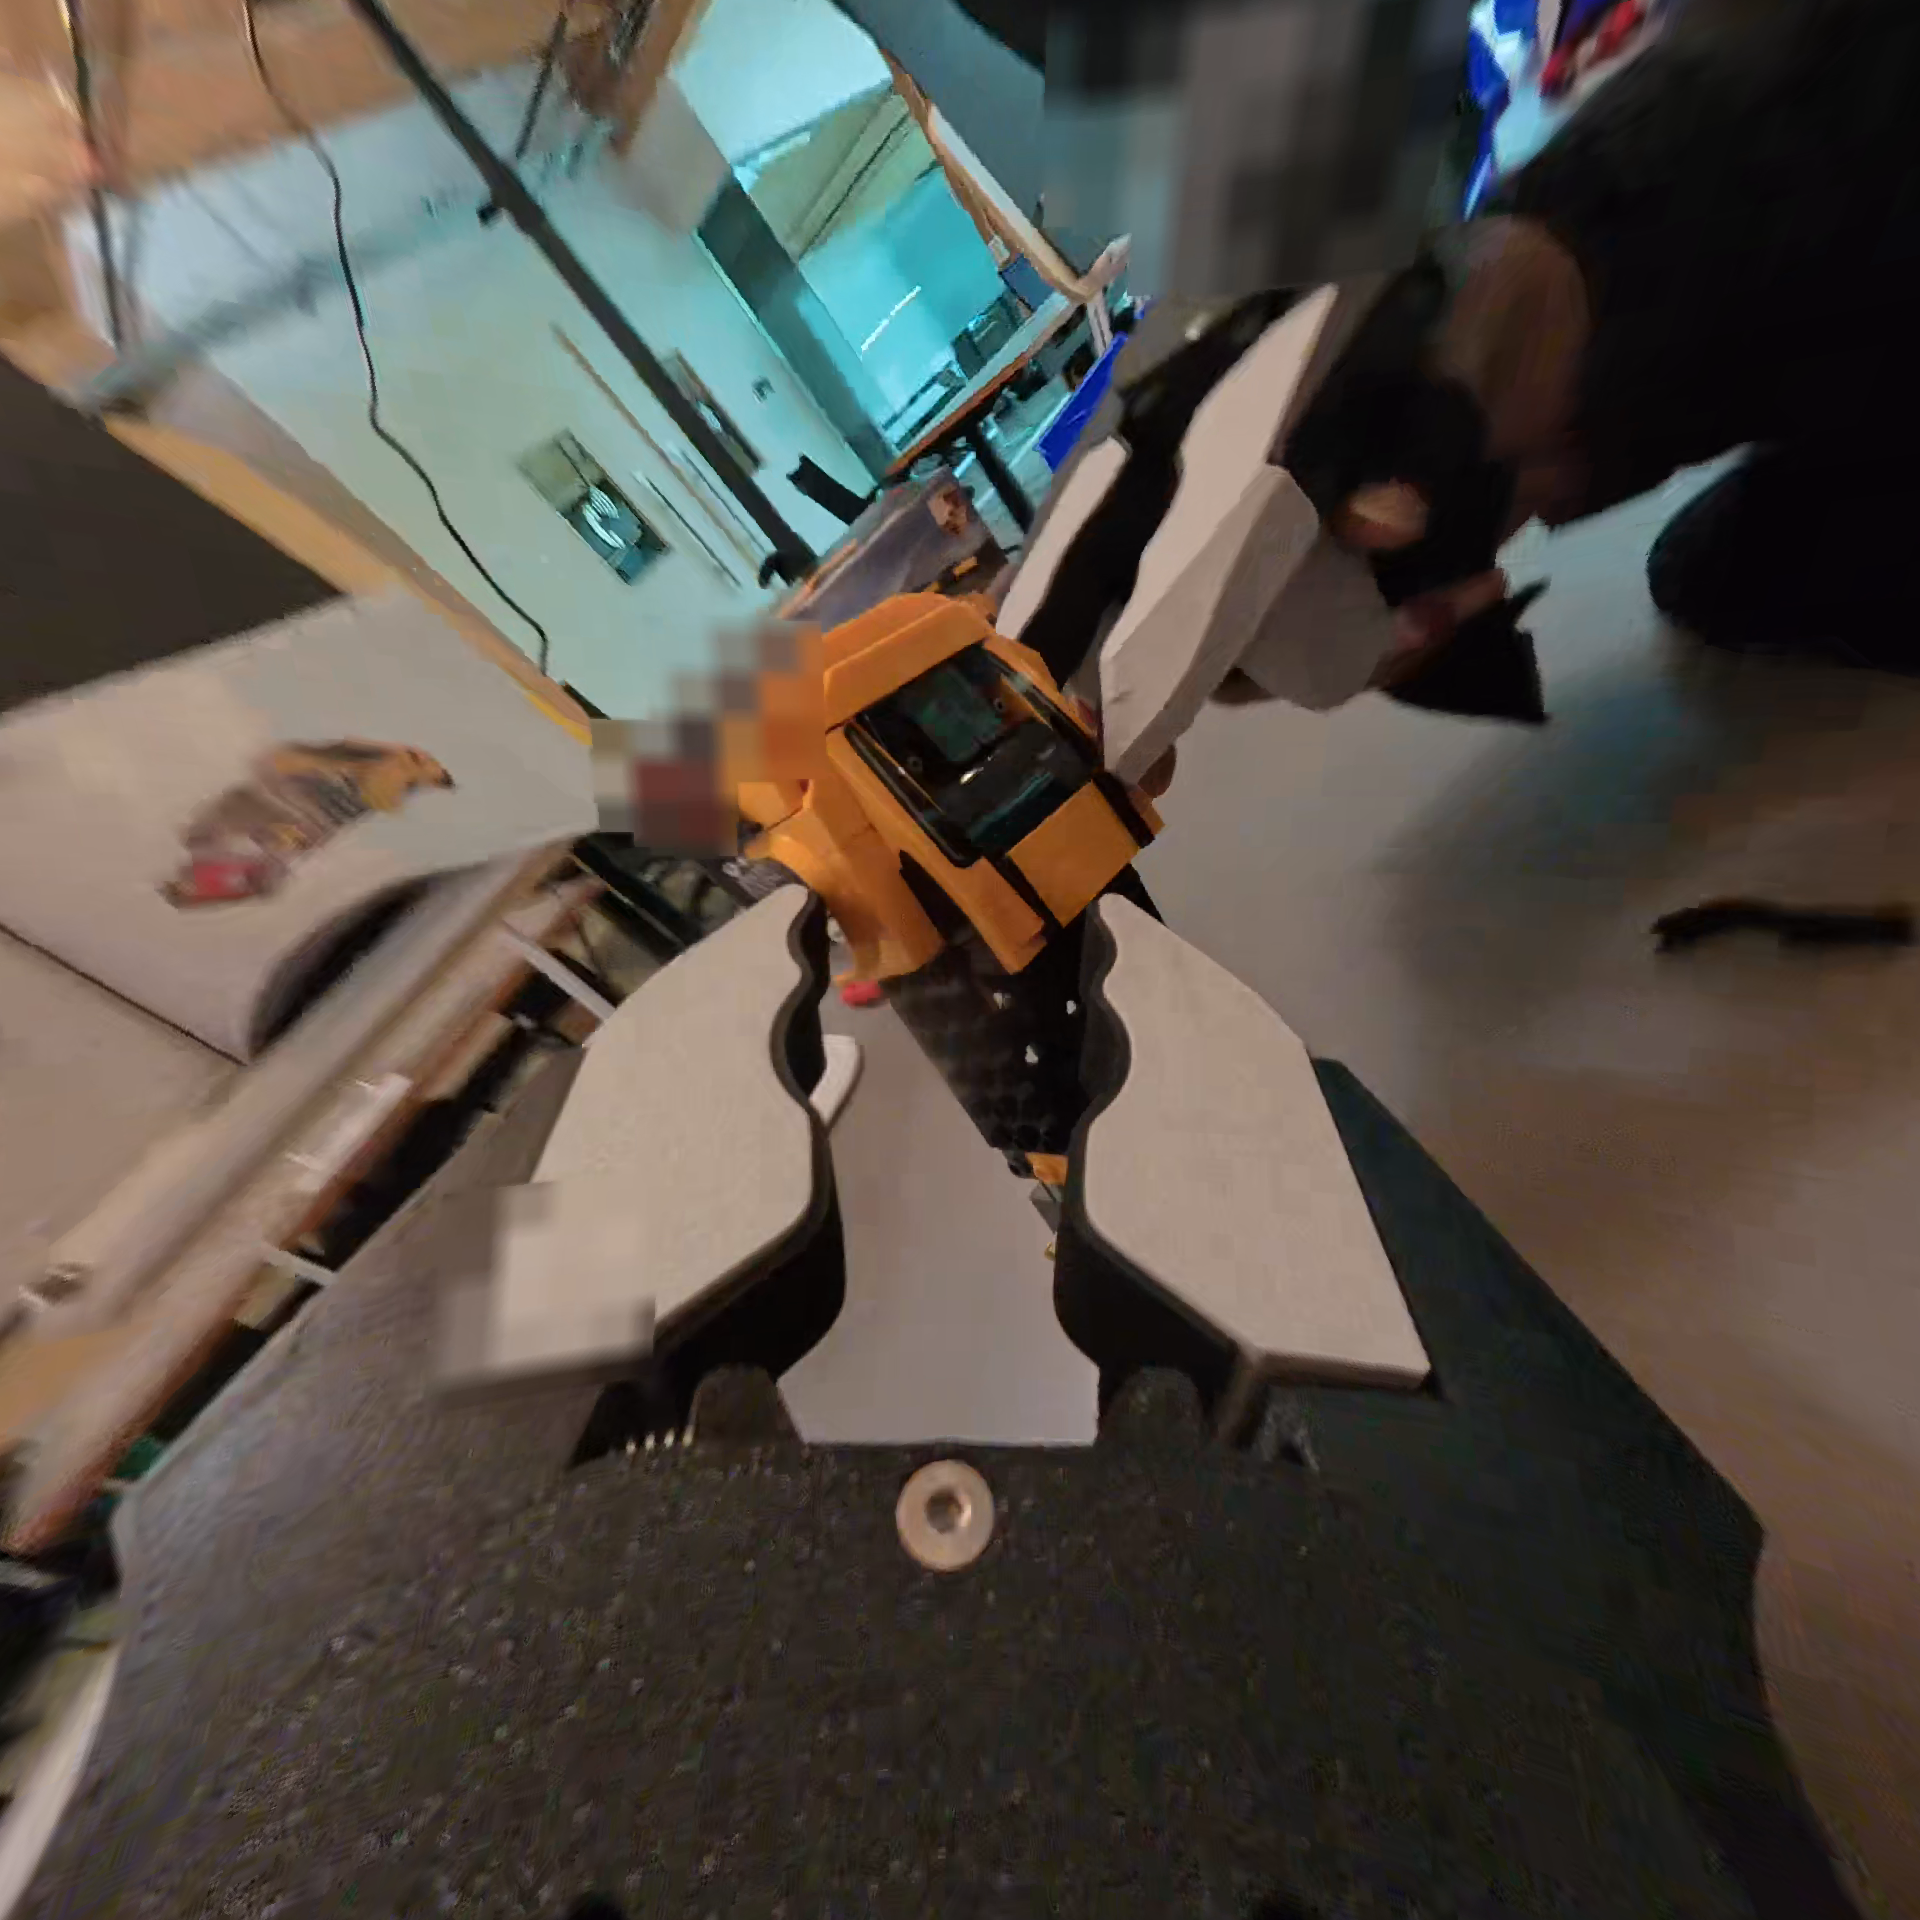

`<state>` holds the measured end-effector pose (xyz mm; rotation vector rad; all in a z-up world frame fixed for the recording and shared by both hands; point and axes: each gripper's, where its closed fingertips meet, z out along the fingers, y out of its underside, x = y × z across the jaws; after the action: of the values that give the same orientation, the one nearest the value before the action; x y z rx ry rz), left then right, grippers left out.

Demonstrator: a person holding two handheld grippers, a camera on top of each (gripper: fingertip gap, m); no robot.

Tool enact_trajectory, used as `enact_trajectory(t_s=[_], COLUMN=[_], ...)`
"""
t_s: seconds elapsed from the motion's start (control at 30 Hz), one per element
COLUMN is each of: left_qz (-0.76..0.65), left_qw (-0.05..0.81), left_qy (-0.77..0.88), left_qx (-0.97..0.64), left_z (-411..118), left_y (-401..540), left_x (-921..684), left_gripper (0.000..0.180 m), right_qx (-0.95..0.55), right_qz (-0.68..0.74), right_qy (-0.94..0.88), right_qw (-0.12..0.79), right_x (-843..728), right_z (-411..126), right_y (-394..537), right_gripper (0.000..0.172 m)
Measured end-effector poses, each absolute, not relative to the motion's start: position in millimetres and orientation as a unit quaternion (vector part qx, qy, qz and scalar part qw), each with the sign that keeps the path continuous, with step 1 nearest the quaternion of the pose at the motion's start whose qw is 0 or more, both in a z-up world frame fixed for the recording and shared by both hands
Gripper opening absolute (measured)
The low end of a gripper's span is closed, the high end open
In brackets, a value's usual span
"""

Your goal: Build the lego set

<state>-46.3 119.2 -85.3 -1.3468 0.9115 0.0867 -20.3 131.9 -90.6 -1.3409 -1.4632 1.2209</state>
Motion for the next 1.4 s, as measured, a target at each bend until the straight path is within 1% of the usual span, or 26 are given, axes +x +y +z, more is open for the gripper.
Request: enact_trajectory(t_s=[0.13, 0.33, 0.47, 0.57, 0.73, 0.93, 1.03, 1.1, 1.27, 1.3, 1.4], left_qz=[0.074, 0.077, 0.091, 0.122, 0.159, 0.126, 0.074, 0.030, -0.172, -0.214, -0.293], left_qw=[0.681, 0.654, 0.657, 0.660, 0.667, 0.674, 0.660, 0.634, 0.529, 0.497, 0.402], left_qy=[0.445, 0.513, 0.529, 0.543, 0.551, 0.533, 0.518, 0.507, 0.448, 0.430, 0.396], left_qx=[-0.577, -0.551, -0.530, -0.505, -0.475, -0.496, -0.540, -0.584, -0.700, -0.722, -0.772], left_z=[-91, -112, -111, -109, -105, -100, -95, -94, -87, -86, -96], left_y=[114, 98, 95, 92, 89, 91, 98, 107, 111, 110, 104], left_x=[-41, -26, -19, -17, -15, -14, -17, -20, -20, -20, -22], left_gripper=[0.046, 0.040, 0.038, 0.037, 0.036, 0.031, 0.032, 0.032, 0.033, 0.033, 0.029], right_qx=[-0.529, -0.502, -0.476, -0.434, -0.384, -0.403, -0.467, -0.519, -0.661, -0.677, -0.690], right_qz=[0.455, 0.378, 0.324, 0.251, 0.158, 0.166, 0.228, 0.262, 0.389, 0.413, 0.461], right_qy=[-0.606, -0.659, -0.669, -0.683, -0.679, -0.677, -0.672, -0.669, -0.613, -0.595, -0.558], right_qw=[0.383, 0.413, 0.470, 0.531, 0.606, 0.594, 0.527, 0.463, 0.188, 0.129, 0.002], right_x=[-15, -1, 4, 6, 11, 13, 9, 7, 9, 11, 12], right_z=[-101, -125, -125, -120, -111, -108, -107, -108, -107, -105, -110], right_y=[126, 116, 116, 117, 114, 114, 119, 126, 122, 119, 110], right_gripper=[0.038, 0.038, 0.038, 0.039, 0.038, 0.038, 0.038, 0.038, 0.037, 0.038, 0.038])
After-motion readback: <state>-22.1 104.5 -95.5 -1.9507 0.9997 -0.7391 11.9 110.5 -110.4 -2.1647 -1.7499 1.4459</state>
